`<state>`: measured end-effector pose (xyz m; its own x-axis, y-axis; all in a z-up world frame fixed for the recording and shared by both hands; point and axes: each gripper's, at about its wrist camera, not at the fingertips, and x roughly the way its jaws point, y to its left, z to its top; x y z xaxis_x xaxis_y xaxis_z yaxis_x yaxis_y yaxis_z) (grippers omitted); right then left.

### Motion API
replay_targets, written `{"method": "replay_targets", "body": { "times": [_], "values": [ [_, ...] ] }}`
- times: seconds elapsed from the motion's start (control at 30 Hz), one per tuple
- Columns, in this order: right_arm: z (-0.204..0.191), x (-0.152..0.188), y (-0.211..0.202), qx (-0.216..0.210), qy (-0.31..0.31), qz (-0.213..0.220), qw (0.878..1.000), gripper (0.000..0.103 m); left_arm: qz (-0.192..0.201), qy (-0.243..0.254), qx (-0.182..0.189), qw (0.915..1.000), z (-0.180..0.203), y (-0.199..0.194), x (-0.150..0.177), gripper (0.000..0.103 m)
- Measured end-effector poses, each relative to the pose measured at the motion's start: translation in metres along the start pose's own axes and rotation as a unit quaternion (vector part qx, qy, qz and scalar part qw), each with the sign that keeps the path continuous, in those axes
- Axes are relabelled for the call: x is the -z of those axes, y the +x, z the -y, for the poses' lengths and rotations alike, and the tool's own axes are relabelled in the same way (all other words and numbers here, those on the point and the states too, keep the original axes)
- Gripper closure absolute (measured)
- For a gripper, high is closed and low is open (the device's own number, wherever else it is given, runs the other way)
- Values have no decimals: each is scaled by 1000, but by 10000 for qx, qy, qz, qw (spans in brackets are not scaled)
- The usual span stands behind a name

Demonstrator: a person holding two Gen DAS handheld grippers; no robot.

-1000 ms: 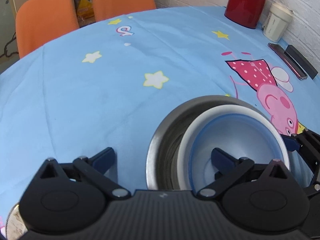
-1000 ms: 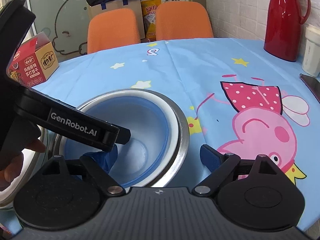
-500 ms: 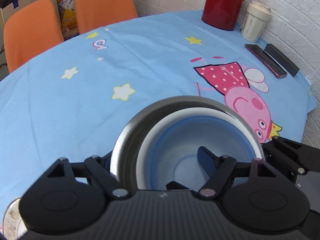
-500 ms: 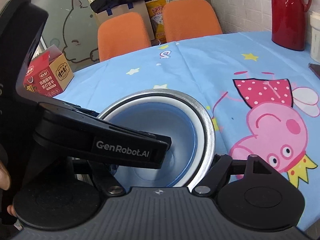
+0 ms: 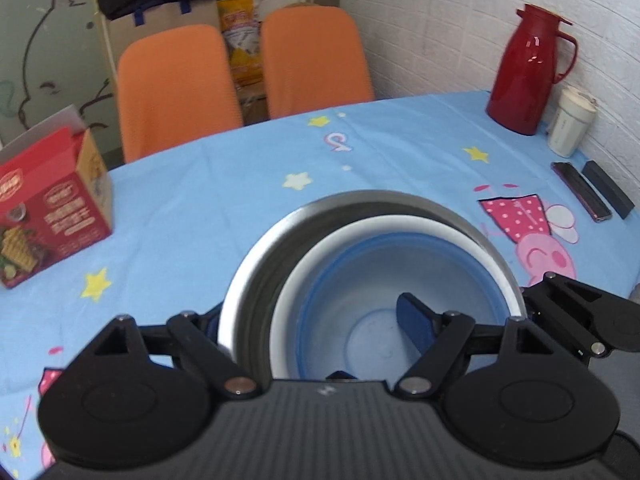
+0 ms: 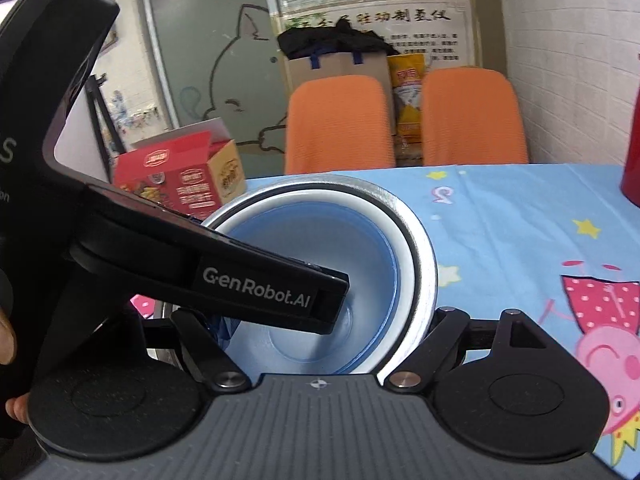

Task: Organize plates and bowls
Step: 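Carry the nested bowls with the left tool onto the plate stack, then open the left tool and withdraw it from the stack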

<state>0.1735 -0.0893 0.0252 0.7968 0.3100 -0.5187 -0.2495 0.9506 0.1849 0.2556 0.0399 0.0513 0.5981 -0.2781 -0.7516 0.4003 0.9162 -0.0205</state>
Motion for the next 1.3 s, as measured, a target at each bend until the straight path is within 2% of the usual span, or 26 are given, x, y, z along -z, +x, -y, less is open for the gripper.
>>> {"method": "replay_targets", "body": {
  "times": [0.1,0.23,0.37,0.5,0.57,0.67,0.77,1.0,1.1,1.17,1.23,1.3],
  "values": [
    [-27,9,14,-354,-114,-201,9991,34,-153,-288,-192,9993,-30,-5,25,23],
    [-53,28,29,-600,-206,-557,9964,34,-379,-574,-216,9974,-51,1,57,23],
    [-61,42,37,-608,-232,-860,9942,34,-492,-696,-92,9963,-59,10,73,23],
    [-61,46,44,-512,-238,-943,9939,33,-405,-701,-6,9967,-60,16,75,22],
    [-58,47,48,-490,-236,-1013,9934,33,-352,-713,54,9968,-59,16,75,11],
    [-50,49,48,-600,-74,-1112,9920,35,-77,-707,-198,9973,-55,6,75,9],
    [-38,46,30,-512,57,-828,9952,35,352,-707,-547,9954,-54,-14,72,7],
    [-15,30,-1,-238,193,-220,9993,35,1008,-951,-641,9883,-35,-53,59,6],
    [-8,21,-8,-369,165,85,9991,35,1465,-1113,-902,9788,-18,-66,53,5],
    [-5,21,-13,-445,-15,408,9982,35,1947,-1389,-1199,9635,-7,-74,52,4],
    [-1,26,-11,-133,-33,628,9979,34,2056,-1683,-1546,9516,4,-75,55,4],
    [1,35,-12,264,-6,547,9982,34,1988,-1731,-1716,9492,16,-72,65,4]
  ]
}}
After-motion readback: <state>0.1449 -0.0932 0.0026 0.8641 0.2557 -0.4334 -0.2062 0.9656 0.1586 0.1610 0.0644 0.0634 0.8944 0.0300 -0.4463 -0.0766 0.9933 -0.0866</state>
